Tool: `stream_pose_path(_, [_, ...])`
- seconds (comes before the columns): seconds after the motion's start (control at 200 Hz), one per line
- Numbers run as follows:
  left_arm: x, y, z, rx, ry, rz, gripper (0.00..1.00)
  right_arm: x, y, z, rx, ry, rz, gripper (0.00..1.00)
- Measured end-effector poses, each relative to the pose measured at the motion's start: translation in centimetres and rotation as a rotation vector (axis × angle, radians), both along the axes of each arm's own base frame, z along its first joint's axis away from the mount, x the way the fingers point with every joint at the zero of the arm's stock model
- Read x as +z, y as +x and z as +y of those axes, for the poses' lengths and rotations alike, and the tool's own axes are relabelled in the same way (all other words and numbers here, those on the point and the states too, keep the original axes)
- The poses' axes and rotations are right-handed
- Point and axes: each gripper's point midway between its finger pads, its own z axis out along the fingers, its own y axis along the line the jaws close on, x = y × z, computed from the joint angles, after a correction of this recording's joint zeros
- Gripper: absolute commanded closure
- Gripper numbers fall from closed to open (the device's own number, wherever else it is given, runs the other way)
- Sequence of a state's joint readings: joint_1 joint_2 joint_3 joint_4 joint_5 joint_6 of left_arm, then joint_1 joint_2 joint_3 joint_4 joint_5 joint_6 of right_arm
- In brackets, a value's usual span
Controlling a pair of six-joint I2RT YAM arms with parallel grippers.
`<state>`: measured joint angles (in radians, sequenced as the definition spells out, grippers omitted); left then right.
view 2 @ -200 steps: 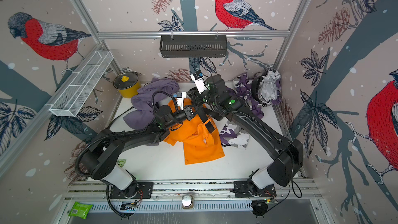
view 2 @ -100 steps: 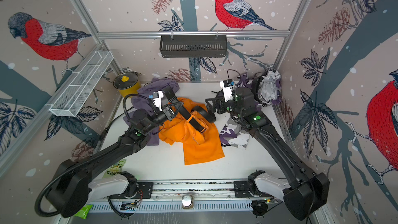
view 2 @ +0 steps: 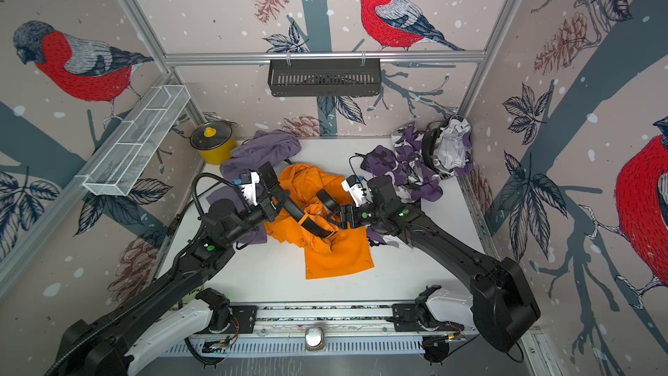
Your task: Remove the belt from the trousers
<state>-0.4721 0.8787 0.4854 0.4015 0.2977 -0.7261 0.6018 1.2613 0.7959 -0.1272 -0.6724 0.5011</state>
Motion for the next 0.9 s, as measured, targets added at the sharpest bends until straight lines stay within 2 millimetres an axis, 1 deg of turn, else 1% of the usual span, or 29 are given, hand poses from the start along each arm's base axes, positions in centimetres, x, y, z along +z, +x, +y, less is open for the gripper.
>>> stream_pose_path(0.1, [-0.3,0.0,0.3,0.013,0.006,0.009,1.0,-2.3,-0.2,0.3,0.004,-0.054,0.037,0.28])
stream_pose_path(0.185, [-0.5,0.0,0.3,0.014,0.009,0.015,1.0,-3.4,0.3,0.0,-0.018,-0.083,0.043,0.28])
stream_pose_path(0.305, [-0.8,0.0,0.3,0.015,0.014,0.025,1.0,-3.8,1.5,-0.4,-0.054,-0.091,0.028,0.28])
stream_pose_path(0.415, [-0.9,-0.1,0.4,0.015,0.016,0.029,1.0,-4.1,2.4,-0.3,-0.06,-0.096,0.018,0.31])
stream_pose_path(0.53, [-1.0,-0.1,0.4,0.016,0.018,0.033,1.0,-4.9,2.3,0.5,-0.033,-0.109,0.03,0.32])
stream_pose_path(0.595, [-1.0,-0.2,0.4,0.017,0.018,0.032,1.0,-5.2,2.0,1.1,-0.007,-0.117,0.03,0.35])
stream_pose_path(0.635, [-1.1,-0.2,0.5,0.019,0.019,0.033,1.0,-5.3,1.8,1.4,0.007,-0.121,0.027,0.39])
stream_pose_path(0.75, [-1.3,-0.2,0.5,0.02,0.021,0.038,1.0,-5.8,1.7,2.0,0.021,-0.129,0.036,0.56])
stream_pose_path(0.76, [-1.3,-0.2,0.5,0.021,0.021,0.037,1.0,-5.8,1.7,2.0,0.021,-0.129,0.037,0.57])
stream_pose_path(0.805, [-1.2,-0.2,0.6,0.024,0.021,0.036,1.0,-5.9,1.8,2.0,0.02,-0.13,0.039,0.68])
stream_pose_path(0.86, [-1.1,-0.2,0.8,0.034,0.02,0.032,1.0,-5.9,1.9,2.0,0.018,-0.131,0.039,0.79])
stream_pose_path(0.901, [-1.1,-0.1,0.9,0.04,0.019,0.03,1.0,-5.9,2.0,1.9,0.014,-0.13,0.038,0.88])
